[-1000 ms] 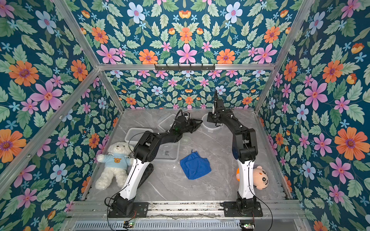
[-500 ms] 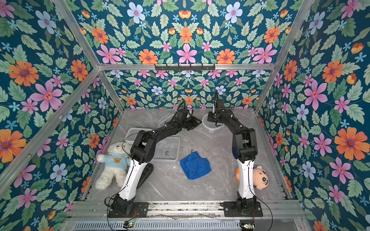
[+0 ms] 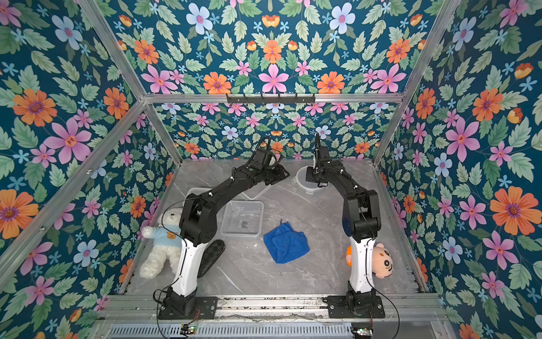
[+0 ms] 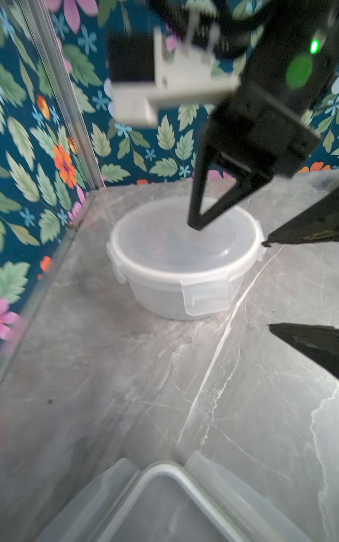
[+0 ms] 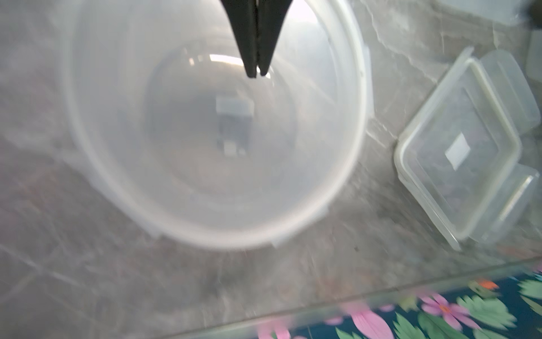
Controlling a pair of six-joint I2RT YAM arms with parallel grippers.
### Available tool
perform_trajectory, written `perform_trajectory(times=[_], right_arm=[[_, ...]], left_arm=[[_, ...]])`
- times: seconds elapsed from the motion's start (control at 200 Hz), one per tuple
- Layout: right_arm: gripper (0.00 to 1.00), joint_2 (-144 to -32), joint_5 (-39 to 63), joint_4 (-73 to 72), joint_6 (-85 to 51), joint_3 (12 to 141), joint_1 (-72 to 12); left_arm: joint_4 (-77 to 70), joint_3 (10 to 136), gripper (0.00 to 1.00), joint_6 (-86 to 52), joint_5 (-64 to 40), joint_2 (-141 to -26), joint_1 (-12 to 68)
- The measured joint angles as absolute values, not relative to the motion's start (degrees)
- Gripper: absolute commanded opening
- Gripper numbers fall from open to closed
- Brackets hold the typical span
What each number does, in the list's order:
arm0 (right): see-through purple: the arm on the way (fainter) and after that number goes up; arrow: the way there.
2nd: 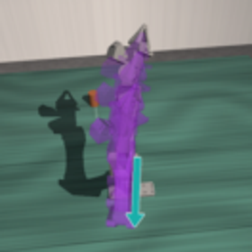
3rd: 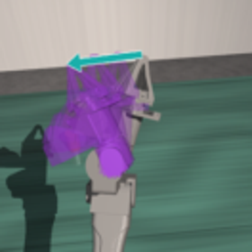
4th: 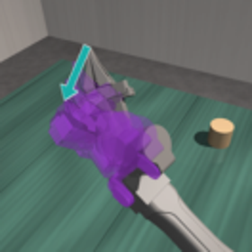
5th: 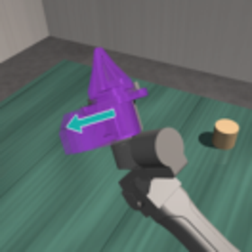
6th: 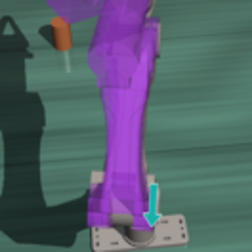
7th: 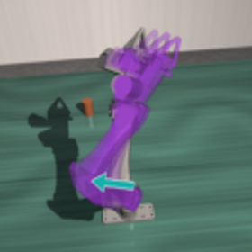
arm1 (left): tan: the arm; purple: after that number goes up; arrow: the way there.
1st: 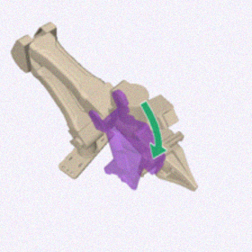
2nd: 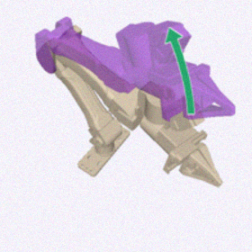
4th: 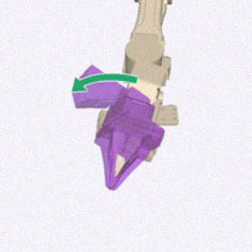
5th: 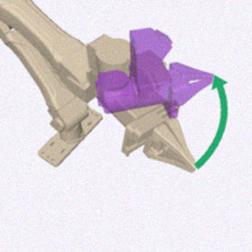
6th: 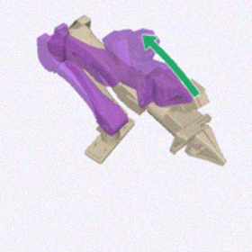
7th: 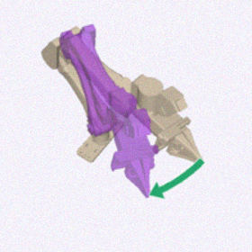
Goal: Wipe the insides of the lunch boxes
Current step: Open the fastener of the lunch box, then adjust the lunch box at the center of the board.
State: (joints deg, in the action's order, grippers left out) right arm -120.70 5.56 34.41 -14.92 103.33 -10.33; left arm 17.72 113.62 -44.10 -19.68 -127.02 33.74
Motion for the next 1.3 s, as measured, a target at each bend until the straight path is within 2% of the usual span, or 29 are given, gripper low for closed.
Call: perform_trajectory(times=[0.165,0.34,0.52,0.8,1.15,1.3], right_arm=[[0.00,-114.8,3.8,39.6,-16.4,101.5,-8.1],[0.00,-106.8,2.3,42.6,-18.9,91.7,-8.4],[0.00,-109.1,1.1,44.6,-20.0,88.6,-7.6],[0.00,-122.3,1.3,44.9,-20.6,103.6,-3.4],[0.00,-135.7,3.1,49.9,-18.7,125.1,-2.3],[0.00,-141.6,8.1,51.5,-17.6,134.9,-2.3]], left_arm=[[13.5,119.4,0.50,-43.3,-18.2,-132.6,33.7],[9.9,127.9,0.55,-44.6,-19.6,-143.3,33.4],[4.0,129.2,0.56,-47.6,-21.4,-146.4,32.6],[-3.7,115.6,0.56,-49.5,-25.6,-139.7,33.6],[-5.9,115.2,0.54,-47.8,-30.7,-139.6,35.7],[-5.0,111.7,0.53,-47.9,-31.6,-137.4,37.0]])
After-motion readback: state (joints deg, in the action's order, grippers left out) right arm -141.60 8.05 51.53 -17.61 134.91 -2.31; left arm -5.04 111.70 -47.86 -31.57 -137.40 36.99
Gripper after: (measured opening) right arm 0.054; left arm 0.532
